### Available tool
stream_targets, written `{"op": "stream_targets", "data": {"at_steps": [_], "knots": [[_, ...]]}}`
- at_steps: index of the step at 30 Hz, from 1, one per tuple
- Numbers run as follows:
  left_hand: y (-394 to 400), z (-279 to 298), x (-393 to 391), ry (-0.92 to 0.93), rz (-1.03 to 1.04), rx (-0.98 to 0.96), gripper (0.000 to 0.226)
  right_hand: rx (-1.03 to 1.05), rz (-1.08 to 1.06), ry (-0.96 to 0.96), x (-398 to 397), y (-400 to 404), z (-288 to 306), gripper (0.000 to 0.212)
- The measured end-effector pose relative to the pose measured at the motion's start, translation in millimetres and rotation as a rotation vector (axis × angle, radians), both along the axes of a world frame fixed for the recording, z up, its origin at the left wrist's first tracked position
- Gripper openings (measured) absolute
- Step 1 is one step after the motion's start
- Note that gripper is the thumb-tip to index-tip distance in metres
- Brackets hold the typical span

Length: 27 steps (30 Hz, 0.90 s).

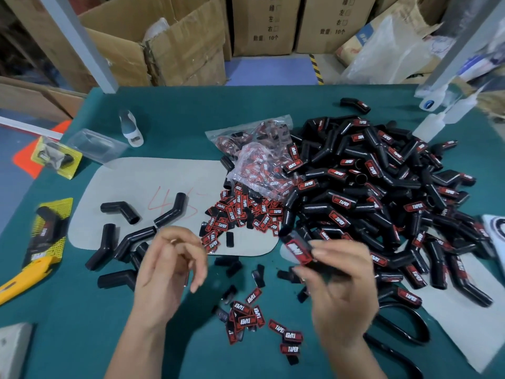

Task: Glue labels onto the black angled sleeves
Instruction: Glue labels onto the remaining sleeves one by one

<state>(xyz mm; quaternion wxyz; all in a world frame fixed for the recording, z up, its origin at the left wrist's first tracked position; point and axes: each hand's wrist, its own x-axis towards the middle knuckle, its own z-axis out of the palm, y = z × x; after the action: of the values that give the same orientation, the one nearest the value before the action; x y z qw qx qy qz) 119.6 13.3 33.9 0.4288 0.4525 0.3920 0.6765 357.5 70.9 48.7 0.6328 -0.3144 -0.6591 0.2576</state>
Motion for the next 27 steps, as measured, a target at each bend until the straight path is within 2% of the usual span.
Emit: {"op": "stream_targets", "data": {"at_steps": [1, 4, 5, 6, 8, 10, 12, 15, 17, 18, 20, 21, 23, 25, 27], "knots": [[3, -1, -1, 0.027, 0.104, -0.037, 0.031, -0.007, -0.091, 0.041, 11, 11, 1, 0.025], [13, -12, -5, 0.275, 0.403, -0.261, 0.024, -0.266, -0.256, 0.161, 39, 48, 7, 0.033], [16, -16, -9, 0.383, 0.460, -0.326, 0.022, -0.332, -0.303, 0.119, 45, 61, 7, 0.030], [17, -19, -13, 0.507, 0.495, -0.373, 0.021, -0.358, -0.380, -0.002, 50, 74, 6, 0.026], [20, -28, -25, 0.846, 0.541, -0.395, 0.022, -0.316, -0.528, -0.322, 54, 95, 2, 0.024], [21, -36, -36, 1.186, 0.582, -0.394, 0.027, -0.261, -0.581, -0.555, 51, 104, 0, 0.028], [23, -40, -42, 1.323, 0.600, -0.483, 0.037, -0.198, -0.633, -0.651, 44, 102, -2, 0.032], [23, -45, -49, 1.417, 0.616, -0.537, 0.047, -0.039, -0.570, -0.588, 40, 85, 0, 0.033], [25, -47, -50, 1.453, 0.628, -0.520, 0.050, -0.027, -0.423, -0.554, 43, 69, 3, 0.030], [27, -47, -49, 1.455, 0.635, -0.511, 0.049, -0.095, -0.339, -0.540, 47, 62, 3, 0.030], [28, -46, -47, 1.445, 0.638, -0.489, 0.047, -0.369, -0.147, -0.502, 55, 49, 3, 0.035], [28, -45, -45, 1.442, 0.638, -0.472, 0.047, -0.491, -0.052, -0.516, 58, 46, 2, 0.040], [29, -42, -42, 1.392, 0.629, -0.420, 0.044, -0.589, 0.057, -0.678, 60, 44, -2, 0.061], [29, -36, -33, 1.153, 0.608, -0.359, 0.037, -0.581, 0.087, -0.862, 57, 44, -9, 0.073], [26, -28, -18, 0.800, 0.501, -0.322, 0.034, -0.544, 0.069, -0.986, 49, 43, -14, 0.066]]}}
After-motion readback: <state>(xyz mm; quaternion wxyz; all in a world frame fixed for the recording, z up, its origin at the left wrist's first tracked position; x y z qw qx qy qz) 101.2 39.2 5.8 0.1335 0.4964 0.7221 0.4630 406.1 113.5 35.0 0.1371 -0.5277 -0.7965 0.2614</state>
